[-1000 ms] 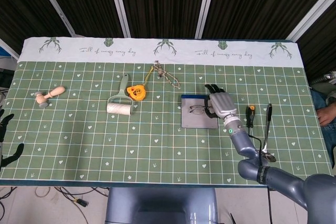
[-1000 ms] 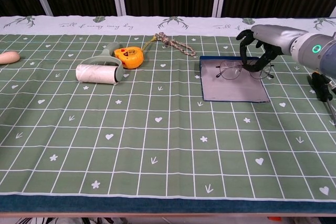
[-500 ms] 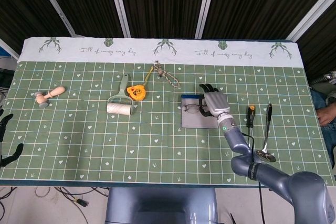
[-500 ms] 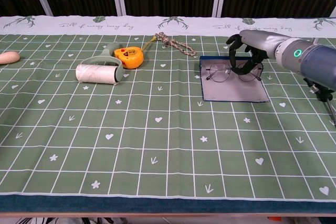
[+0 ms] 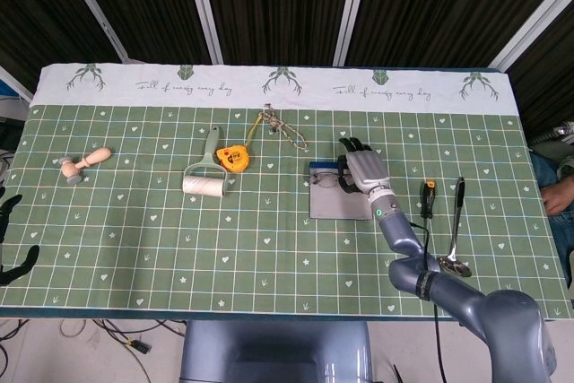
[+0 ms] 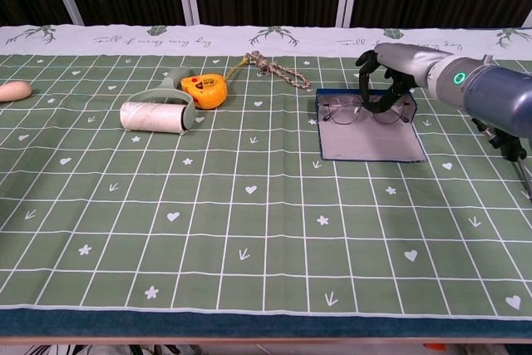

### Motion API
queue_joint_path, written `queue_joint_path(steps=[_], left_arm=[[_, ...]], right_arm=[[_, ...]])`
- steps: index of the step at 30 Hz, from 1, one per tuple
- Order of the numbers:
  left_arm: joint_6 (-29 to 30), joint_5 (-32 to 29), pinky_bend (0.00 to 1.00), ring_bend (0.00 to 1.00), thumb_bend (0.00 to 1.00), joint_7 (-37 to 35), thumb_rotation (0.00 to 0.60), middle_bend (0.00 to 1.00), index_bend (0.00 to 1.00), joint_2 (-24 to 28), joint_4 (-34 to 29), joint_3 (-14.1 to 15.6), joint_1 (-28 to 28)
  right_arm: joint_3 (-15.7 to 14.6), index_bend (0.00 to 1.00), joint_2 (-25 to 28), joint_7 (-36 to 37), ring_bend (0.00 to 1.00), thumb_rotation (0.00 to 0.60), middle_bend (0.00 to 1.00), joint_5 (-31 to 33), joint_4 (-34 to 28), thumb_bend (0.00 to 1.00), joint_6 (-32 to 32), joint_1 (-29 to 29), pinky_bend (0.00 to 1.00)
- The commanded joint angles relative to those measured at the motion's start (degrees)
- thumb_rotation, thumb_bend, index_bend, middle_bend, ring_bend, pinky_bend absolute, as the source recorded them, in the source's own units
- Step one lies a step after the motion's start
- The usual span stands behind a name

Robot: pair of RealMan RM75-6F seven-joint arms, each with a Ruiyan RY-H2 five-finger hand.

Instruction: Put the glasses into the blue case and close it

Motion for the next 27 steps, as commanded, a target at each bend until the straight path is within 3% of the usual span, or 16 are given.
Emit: queue_joint_path(steps=[1,12,16,20,24,26,27], left_arm=[[0.0,0.0,0.00,0.00,0.32,0.0,0.600,0.00,0.10,0.0,0.0,0.0,0.0],[0.1,0.0,0.00,0.00,0.32,0.4,0.600,0.00,0.10,0.0,-0.2,0.0,0.0],[0.1,0.0,0.00,0.00,0.32,0.3,0.600,0.00,0.10,0.0,-0.1,0.0,0.0],[0.1,0.0,0.00,0.00,0.32,0.3,0.600,0.00,0.10,0.0,-0.1,0.0,0.0],[0.1,0.2,0.00,0.00,0.32,0.5,0.600,0.00,0.10,0.0,-0.1,0.1,0.0],[0.1,0.2,0.00,0.00,0.32,0.5,0.600,0.00,0.10,0.0,-0.1,0.1,0.0],[0.1,0.3,0.00,0.00,0.32,0.5,0.600,0.00,0.10,0.0,-0.1,0.1,0.0]], right_arm=[[0.1,0.61,-0.1,0.1,0.07,0.600,0.12,0.3,0.9,0.49,-0.7,0.3,0.19],[0.0,0.27,1.0,-1.2,0.05,0.600,0.11,1.6,0.5,0.31,-2.9,0.4,0.19],[0.9,0.24,1.7,-1.6,0.05,0.600,0.11,2.6,-0.9,0.28,-1.8,0.1,0.19],[1.9,0.23,4.4,-0.8,0.06,0.600,0.12,2.2,-7.4,0.27,3.2,-2.1,0.19],[0.5,0.23,7.8,-0.9,0.23,0.600,0.23,-0.6,-16.6,0.28,10.3,-6.2,0.23],[-0.7,0.23,9.2,-2.2,0.37,0.600,0.35,-2.1,-20.6,0.33,13.6,-8.1,0.36],[-1.3,0.23,9.6,-3.1,0.46,0.600,0.44,-2.7,-22.3,0.39,15.4,-9.0,0.49]])
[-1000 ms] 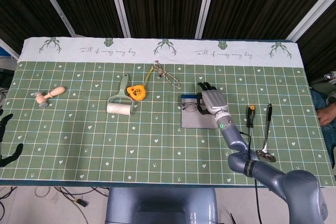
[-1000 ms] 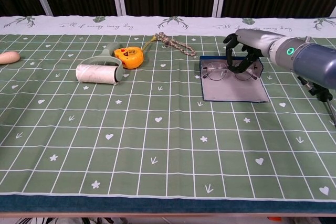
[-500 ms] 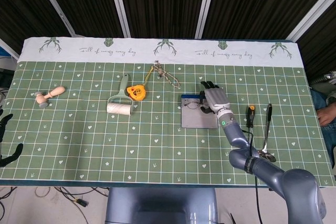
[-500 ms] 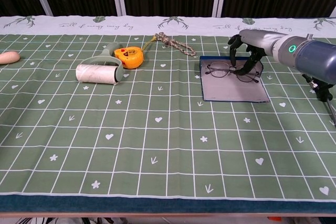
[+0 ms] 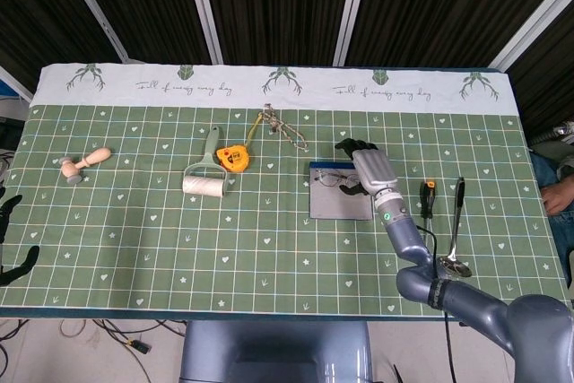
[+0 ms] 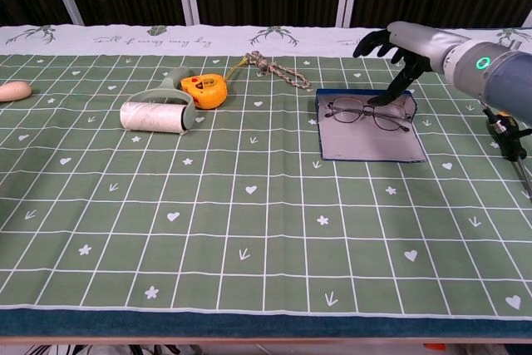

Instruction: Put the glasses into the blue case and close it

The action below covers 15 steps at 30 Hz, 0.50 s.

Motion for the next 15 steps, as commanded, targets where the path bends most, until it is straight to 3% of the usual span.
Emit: queue_joint_path(steps=[1,3,5,9,12,15], left_arm=[[0.0,0.1,0.00,0.00,0.32,0.0,0.600,0.00,0.10,0.0,0.0,0.0,0.0],[0.1,0.1,0.00,0.00,0.32,-0.1,0.600,0.00,0.10,0.0,-0.1,0.0,0.0],[0.1,0.1,0.00,0.00,0.32,-0.2,0.600,0.00,0.10,0.0,-0.1,0.0,0.0],[0.0,0.1,0.00,0.00,0.32,-0.3,0.600,0.00,0.10,0.1,-0.1,0.0,0.1],[-0.1,0.1,0.00,0.00,0.32,-0.4,0.600,0.00,0.10,0.1,-0.2,0.0,0.0],[-0.2,0.0,0.00,0.00,0.31,-0.6,0.600,0.00,0.10,0.2,-0.2,0.1,0.0]], right_arm=[[-2.6,0.23,3.9,-3.5,0.56,0.600,0.53,-3.8,-10.4,0.45,10.3,-5.7,0.64],[-3.1,0.23,3.8,-5.4,0.72,0.600,0.67,-4.4,-11.8,0.52,12.9,-6.6,0.87],[-3.8,0.22,3.8,-7.4,0.85,0.600,0.78,-4.5,-13.6,0.56,14.3,-7.5,0.98],[-4.1,0.18,6.1,-8.6,0.98,0.600,0.91,1.7,-19.4,0.63,7.9,-7.7,1.00],[-4.4,0.16,8.2,-10.6,1.00,0.600,0.94,6.9,-22.5,0.66,2.9,-6.9,1.00],[-5.0,0.14,7.8,-14.4,1.00,0.600,0.95,9.7,-22.3,0.69,2.3,-5.8,1.00]])
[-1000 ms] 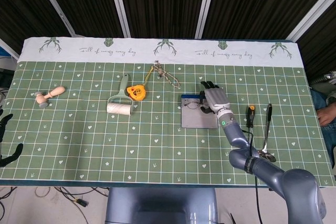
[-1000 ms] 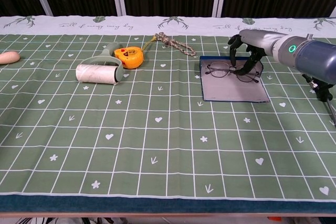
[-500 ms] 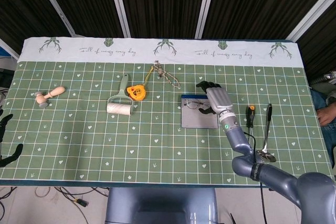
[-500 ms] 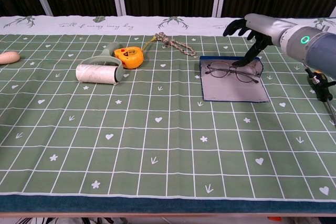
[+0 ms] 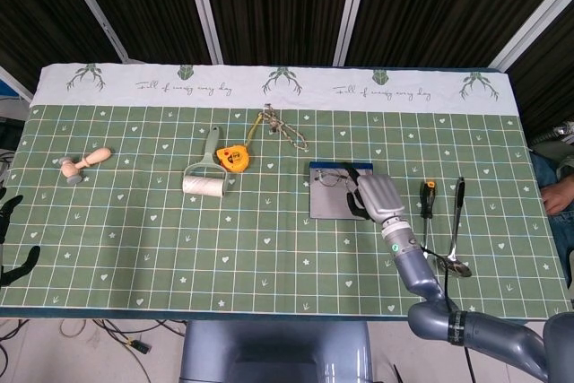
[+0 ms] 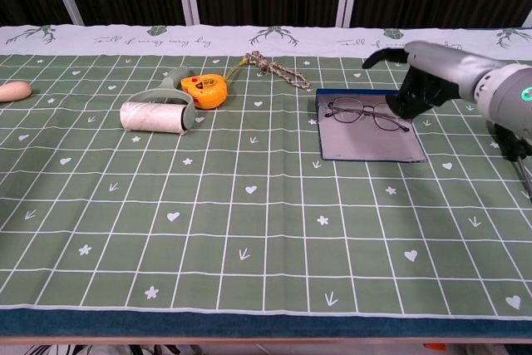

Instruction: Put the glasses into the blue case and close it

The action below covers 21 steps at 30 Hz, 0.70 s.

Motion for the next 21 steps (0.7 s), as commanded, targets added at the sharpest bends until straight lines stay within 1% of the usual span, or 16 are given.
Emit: queue_joint_path(steps=[1,4,12,21], left_arm=[[0.0,0.0,0.00,0.00,0.32,-0.1,0.600,0.00,0.10,0.1,0.0,0.0,0.0],[-0.1,0.0,0.00,0.00,0.32,-0.4,0.600,0.00,0.10,0.2,0.0,0.0,0.0],[-0.3,-0.1,0.00,0.00,0.32,-0.4,0.600,0.00,0.10,0.3,0.0,0.0,0.0],[-0.3,-0.2,0.00,0.00,0.31,-0.4,0.600,0.00,0.10,0.2,-0.1,0.0,0.0]], right_arm=[[-1.0,0.14,0.9,-5.6,1.00,0.600,0.95,5.7,-2.1,0.69,-2.9,1.2,1.00],[-0.8,0.12,0.0,-7.2,1.00,0.600,0.96,8.8,-1.5,0.70,-3.4,2.0,1.00],[-1.0,0.10,-1.2,-10.2,1.00,0.600,0.96,14.1,0.4,0.70,-4.2,3.4,1.00],[-1.0,0.10,-2.2,-10.3,1.00,0.600,0.96,17.2,3.1,0.71,-5.6,4.3,1.00]])
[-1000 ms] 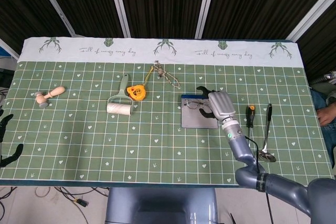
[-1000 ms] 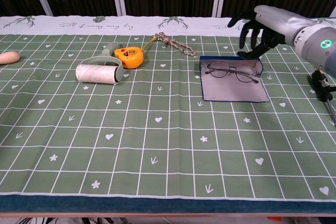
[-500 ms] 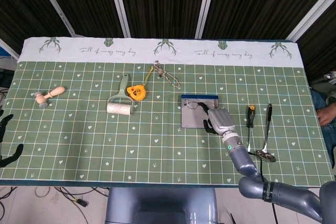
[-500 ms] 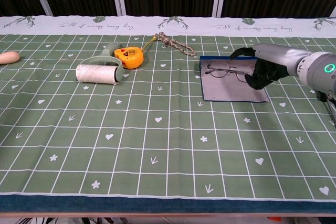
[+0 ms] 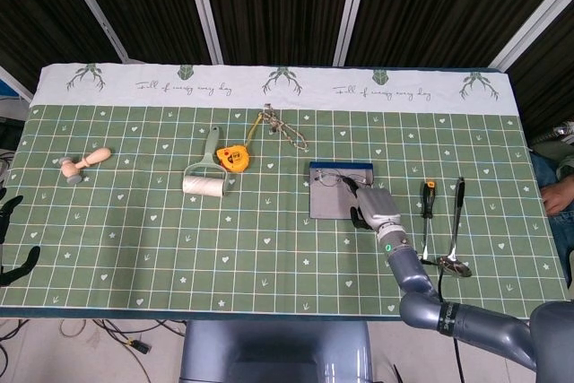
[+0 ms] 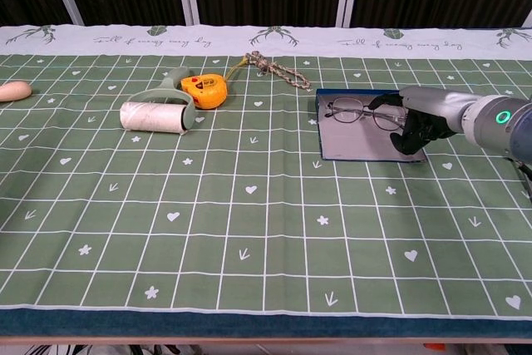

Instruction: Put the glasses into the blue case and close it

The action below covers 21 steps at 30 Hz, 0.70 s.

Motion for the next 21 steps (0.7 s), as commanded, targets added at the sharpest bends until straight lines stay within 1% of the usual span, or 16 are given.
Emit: queue_joint_path(steps=[1,21], left_arm=[[0.0,0.0,0.00,0.00,0.31,0.0,0.600,0.00,0.10,0.0,0.0,0.0,0.0],[0.0,-0.1,0.00,0.00,0.32,0.0,0.600,0.00,0.10,0.0,0.0,0.0,0.0]], right_arm=[[0.1,0.10,-0.2,0.3,1.00,0.600,0.96,0.3,0.5,0.71,-0.3,0.2,1.00],[-0.2,0.10,-2.0,0.3,1.00,0.600,0.96,1.4,3.6,0.70,-0.9,1.6,1.00]])
